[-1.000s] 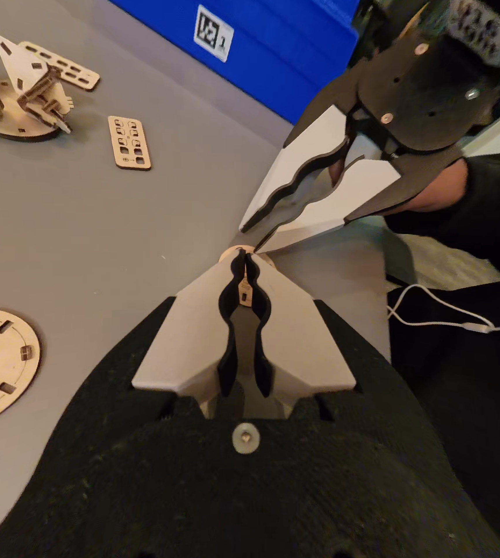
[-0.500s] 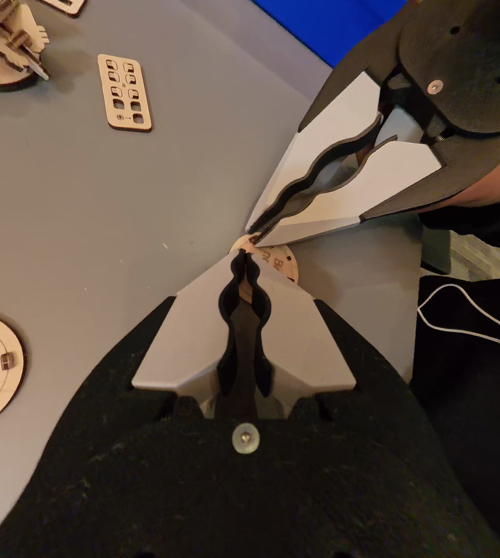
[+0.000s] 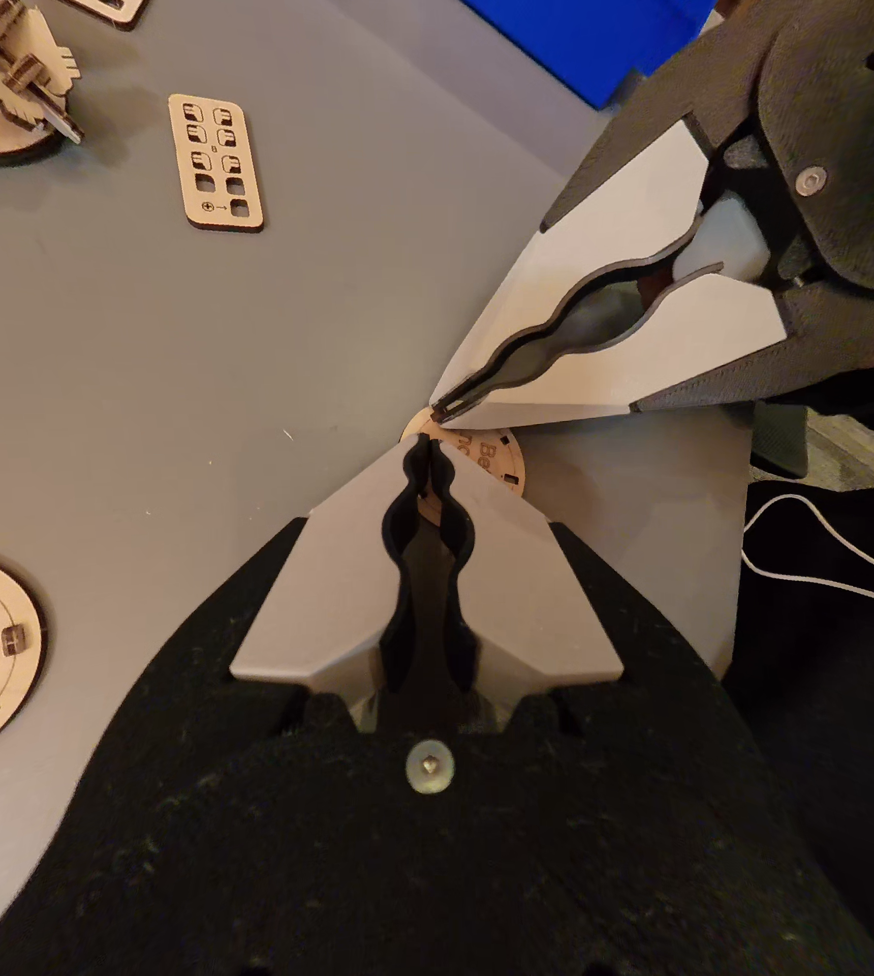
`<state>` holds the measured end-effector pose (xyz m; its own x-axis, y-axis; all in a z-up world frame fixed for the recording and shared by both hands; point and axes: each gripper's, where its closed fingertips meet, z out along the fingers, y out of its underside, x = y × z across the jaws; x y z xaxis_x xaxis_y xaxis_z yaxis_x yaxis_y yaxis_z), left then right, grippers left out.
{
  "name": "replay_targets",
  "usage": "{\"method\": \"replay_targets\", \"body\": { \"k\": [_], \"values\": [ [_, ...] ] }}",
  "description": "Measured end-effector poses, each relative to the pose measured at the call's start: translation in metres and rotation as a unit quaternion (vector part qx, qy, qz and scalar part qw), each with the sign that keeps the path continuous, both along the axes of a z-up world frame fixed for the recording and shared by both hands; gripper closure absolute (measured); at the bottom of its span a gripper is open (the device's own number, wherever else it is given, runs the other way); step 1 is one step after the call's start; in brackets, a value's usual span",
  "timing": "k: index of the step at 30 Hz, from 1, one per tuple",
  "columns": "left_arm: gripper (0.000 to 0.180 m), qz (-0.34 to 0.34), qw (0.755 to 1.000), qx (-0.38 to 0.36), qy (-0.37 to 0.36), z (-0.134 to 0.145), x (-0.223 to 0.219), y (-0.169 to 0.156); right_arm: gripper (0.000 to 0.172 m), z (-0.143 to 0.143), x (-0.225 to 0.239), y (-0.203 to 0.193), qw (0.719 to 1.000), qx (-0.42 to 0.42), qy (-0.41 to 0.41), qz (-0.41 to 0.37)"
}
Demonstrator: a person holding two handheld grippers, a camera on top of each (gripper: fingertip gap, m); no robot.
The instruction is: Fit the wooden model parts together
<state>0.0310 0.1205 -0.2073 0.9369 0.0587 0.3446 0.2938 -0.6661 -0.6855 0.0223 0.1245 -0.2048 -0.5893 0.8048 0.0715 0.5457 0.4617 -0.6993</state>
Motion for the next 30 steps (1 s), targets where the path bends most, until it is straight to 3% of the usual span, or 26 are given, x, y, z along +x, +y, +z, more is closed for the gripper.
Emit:
{"method": "replay_targets", "body": {
  "k": [5,13,18,21,22,24,27,30],
  "values": [
    [0.180,-0.001,1.000,-0.001,0.009,0.000,0.000,0.000,0.170,0.000,-0.001,-0.003,0.996,-0.086,-0.038,-0.012],
    [0.180,-0.001,1.000,-0.002,0.024,0.000,0.000,0.000,0.171,-0.001,-0.001,-0.002,0.996,-0.075,-0.054,-0.012],
    [0.180,0.005,1.000,-0.003,0.015,-0.001,0.000,-0.001,0.172,0.000,-0.003,-0.003,0.981,-0.176,-0.069,-0.050],
    [0.180,0.003,1.000,-0.005,0.024,-0.002,0.001,-0.001,0.172,0.002,-0.001,-0.002,0.981,-0.178,-0.066,-0.052],
    [0.180,0.003,1.000,-0.007,0.030,-0.002,0.001,-0.001,0.172,0.006,0.000,-0.004,0.980,-0.186,-0.060,-0.047],
    [0.180,0.004,0.999,-0.009,0.036,-0.002,0.001,-0.001,0.172,0.046,-0.008,-0.010,0.948,-0.315,-0.012,-0.044],
    [0.180,0.005,0.999,-0.008,0.036,-0.002,0.001,-0.001,0.172,0.037,-0.017,0.020,0.964,-0.254,-0.002,-0.084],
    [0.180,0.004,1.000,-0.006,0.024,-0.002,0.001,-0.001,0.172,0.030,-0.008,0.010,0.969,-0.240,-0.023,-0.060]
  ]
}}
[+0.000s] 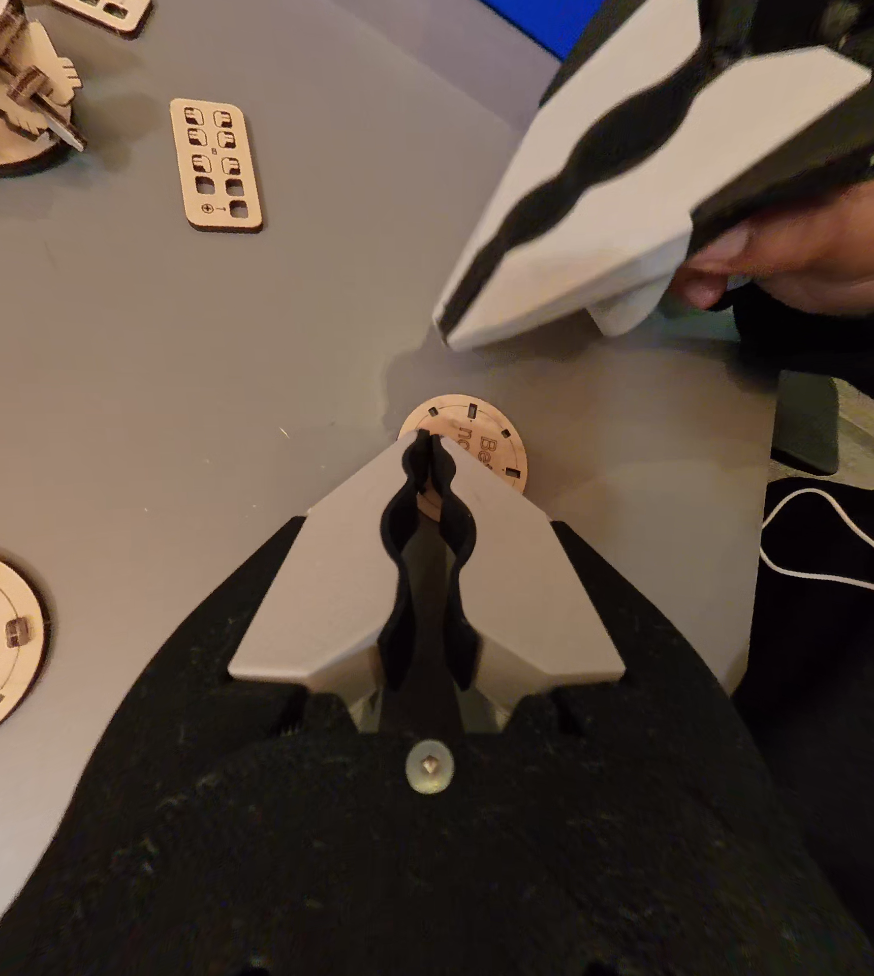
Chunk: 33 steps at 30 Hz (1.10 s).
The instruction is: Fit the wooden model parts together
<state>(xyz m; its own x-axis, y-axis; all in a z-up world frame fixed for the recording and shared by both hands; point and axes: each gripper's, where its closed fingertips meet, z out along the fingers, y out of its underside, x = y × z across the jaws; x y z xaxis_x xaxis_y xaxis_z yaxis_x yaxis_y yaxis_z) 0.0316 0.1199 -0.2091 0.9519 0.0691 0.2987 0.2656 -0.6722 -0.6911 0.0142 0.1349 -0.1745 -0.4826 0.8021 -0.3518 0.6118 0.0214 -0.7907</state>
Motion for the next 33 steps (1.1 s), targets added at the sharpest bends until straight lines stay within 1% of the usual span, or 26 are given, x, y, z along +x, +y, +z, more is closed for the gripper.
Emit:
{"method": "replay_targets", "body": {
  "k": [3,5,8,11,13,16,18,20,21,24,26,27,29,31,33],
  "values": [
    [0.180,-0.001,1.000,0.003,-0.017,0.001,0.000,0.000,0.172,-0.007,0.007,-0.011,1.000,0.003,-0.020,0.024],
    [0.180,-0.002,0.999,0.011,-0.045,0.003,0.001,0.000,0.172,-0.005,0.007,-0.013,0.999,-0.021,-0.026,0.025],
    [0.180,0.005,0.996,0.059,-0.072,0.017,-0.003,-0.001,0.172,-0.001,0.006,-0.010,0.996,-0.073,-0.047,0.011],
    [0.180,0.002,0.992,0.100,-0.074,0.029,-0.003,-0.003,0.172,0.004,0.007,-0.012,0.990,-0.122,-0.063,0.009],
    [0.177,-0.002,0.990,0.128,-0.051,0.038,-0.002,-0.003,0.172,0.020,0.008,-0.021,0.979,-0.192,-0.067,0.018],
    [0.173,-0.002,0.985,0.173,-0.007,0.055,-0.002,-0.002,0.172,0.042,0.006,-0.027,0.951,-0.300,-0.073,0.024],
    [0.171,0.007,0.979,0.204,0.009,0.067,-0.004,-0.002,0.172,0.051,0.005,-0.026,0.932,-0.352,-0.078,0.024],
    [0.170,0.008,0.973,0.230,0.022,0.077,-0.007,-0.004,0.172,0.058,0.004,-0.030,0.917,-0.389,-0.073,0.041],
    [0.170,0.010,0.971,0.237,0.029,0.080,-0.009,-0.006,0.172,0.059,0.003,-0.032,0.915,-0.396,-0.065,0.053],
    [0.169,0.021,0.969,0.236,0.070,0.082,-0.021,-0.011,0.172,0.052,-0.013,-0.034,0.920,-0.383,-0.045,0.064],
    [0.173,0.053,0.966,0.223,0.119,0.079,-0.042,-0.017,0.172,0.050,-0.031,-0.033,0.926,-0.370,-0.047,0.061],
    [0.175,0.069,0.964,0.219,0.131,0.078,-0.052,-0.020,0.172,0.052,-0.040,-0.033,0.933,-0.353,-0.036,0.064],
    [0.176,0.085,0.962,0.232,0.120,0.081,-0.064,-0.026,0.172,0.059,-0.057,-0.036,0.944,-0.318,-0.017,0.084],
    [0.175,0.096,0.959,0.248,0.101,0.085,-0.070,-0.029,0.172,0.074,-0.070,-0.041,0.944,-0.306,0.012,0.120],
    [0.174,0.102,0.957,0.251,0.107,0.086,-0.074,-0.031,0.172,0.077,-0.078,-0.044,0.945,-0.295,0.032,0.139]
  ]
}}
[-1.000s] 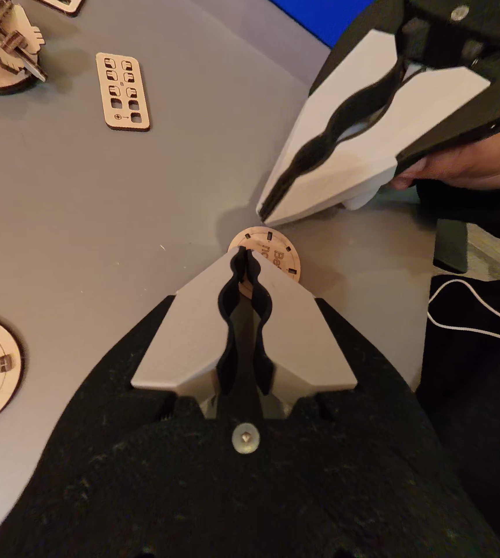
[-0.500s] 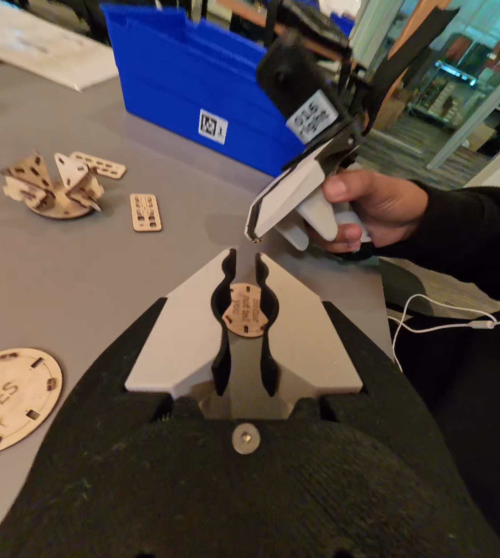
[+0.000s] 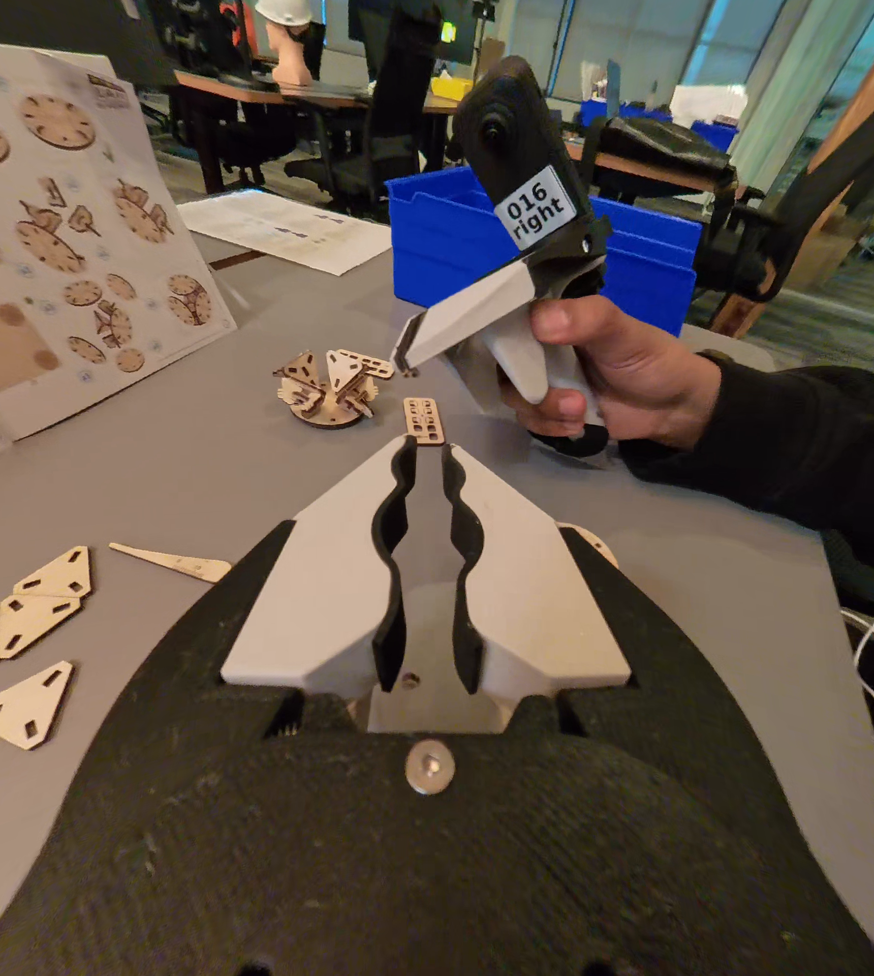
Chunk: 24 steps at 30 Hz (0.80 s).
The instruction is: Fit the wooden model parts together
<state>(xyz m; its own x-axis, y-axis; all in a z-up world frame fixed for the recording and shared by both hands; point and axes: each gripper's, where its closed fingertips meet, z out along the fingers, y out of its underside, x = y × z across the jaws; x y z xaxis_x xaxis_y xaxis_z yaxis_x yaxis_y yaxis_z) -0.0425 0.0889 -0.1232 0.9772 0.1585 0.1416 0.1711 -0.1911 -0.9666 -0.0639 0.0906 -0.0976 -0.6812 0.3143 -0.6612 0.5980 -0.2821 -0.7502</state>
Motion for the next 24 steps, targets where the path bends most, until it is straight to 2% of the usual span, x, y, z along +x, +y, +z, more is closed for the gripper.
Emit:
{"method": "replay_targets", "body": {
  "k": [5,9,14,19,24],
  "values": [
    [0.174,0.013,0.998,-0.008,0.062,0.004,0.004,0.002,0.172,-0.015,0.014,0.003,0.998,-0.052,-0.031,-0.006],
    [0.175,0.027,0.994,-0.015,0.101,0.001,0.009,0.007,0.172,0.010,0.014,0.018,0.982,-0.175,-0.062,0.014],
    [0.175,0.051,0.989,0.000,0.142,0.009,0.009,0.008,0.172,0.001,0.019,0.013,0.982,-0.158,-0.095,0.037],
    [0.174,0.044,0.989,0.015,0.141,0.015,0.011,0.004,0.172,0.001,0.025,0.003,0.958,-0.224,-0.151,0.093],
    [0.174,0.027,0.990,0.018,0.141,0.016,0.015,0.003,0.172,-0.008,0.024,0.001,0.947,-0.240,-0.182,0.108]
  ]
}}
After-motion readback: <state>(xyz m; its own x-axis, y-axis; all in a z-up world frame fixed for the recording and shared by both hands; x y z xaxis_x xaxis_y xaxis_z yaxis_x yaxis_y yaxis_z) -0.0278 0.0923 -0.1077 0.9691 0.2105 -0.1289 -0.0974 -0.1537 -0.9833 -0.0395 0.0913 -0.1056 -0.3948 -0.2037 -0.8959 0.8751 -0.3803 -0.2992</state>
